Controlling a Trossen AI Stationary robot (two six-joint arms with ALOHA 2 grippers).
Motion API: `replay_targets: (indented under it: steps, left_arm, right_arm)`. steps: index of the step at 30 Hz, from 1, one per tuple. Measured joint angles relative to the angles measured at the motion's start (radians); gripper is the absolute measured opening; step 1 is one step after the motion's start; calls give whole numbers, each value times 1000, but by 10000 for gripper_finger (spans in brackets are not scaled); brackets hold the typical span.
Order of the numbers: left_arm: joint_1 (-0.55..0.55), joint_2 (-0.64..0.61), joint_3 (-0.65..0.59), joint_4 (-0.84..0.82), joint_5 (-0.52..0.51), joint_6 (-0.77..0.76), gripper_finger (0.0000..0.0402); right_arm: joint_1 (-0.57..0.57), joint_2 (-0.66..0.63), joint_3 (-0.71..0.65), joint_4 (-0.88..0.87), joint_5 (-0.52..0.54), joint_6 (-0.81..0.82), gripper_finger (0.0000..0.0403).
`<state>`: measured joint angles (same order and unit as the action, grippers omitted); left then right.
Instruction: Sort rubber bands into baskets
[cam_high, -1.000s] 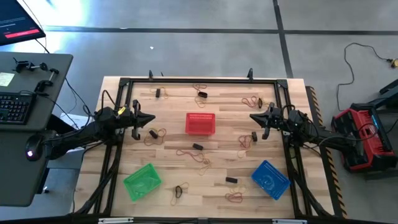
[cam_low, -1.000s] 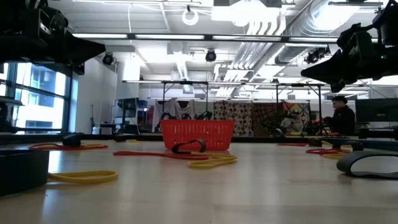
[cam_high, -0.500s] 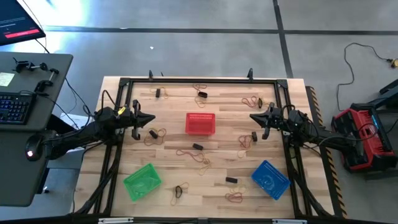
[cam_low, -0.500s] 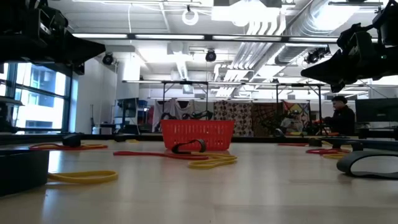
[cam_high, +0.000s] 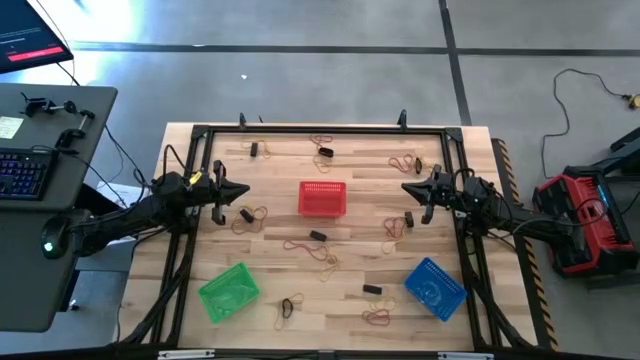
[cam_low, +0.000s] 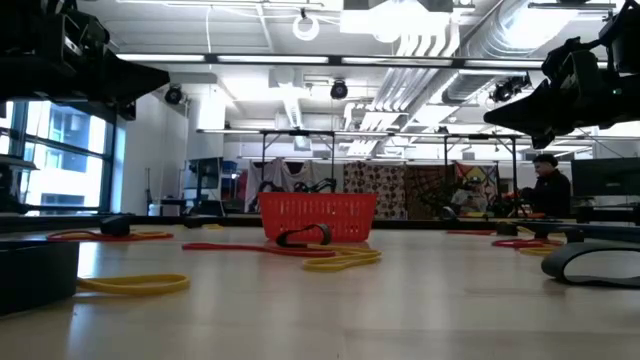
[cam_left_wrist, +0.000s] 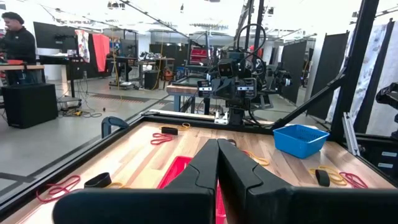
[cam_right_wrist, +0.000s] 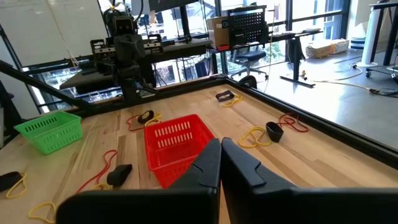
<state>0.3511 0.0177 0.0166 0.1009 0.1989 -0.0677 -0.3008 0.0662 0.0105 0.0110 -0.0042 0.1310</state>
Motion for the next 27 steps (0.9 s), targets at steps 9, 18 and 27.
replay_targets:
  steps: [9, 18, 27]
  left_arm:
    - [0, 0, 0, 0, 0, 0, 1]
    - [0, 0, 0, 2, 0, 0, 1]
    - [0, 0, 0, 11, 0, 0, 1]
  right_arm:
    - [0, 0, 0, 0, 0, 0, 0]
    - [0, 0, 0, 0, 0, 0, 0]
    - [0, 0, 0, 0, 0, 0, 0]
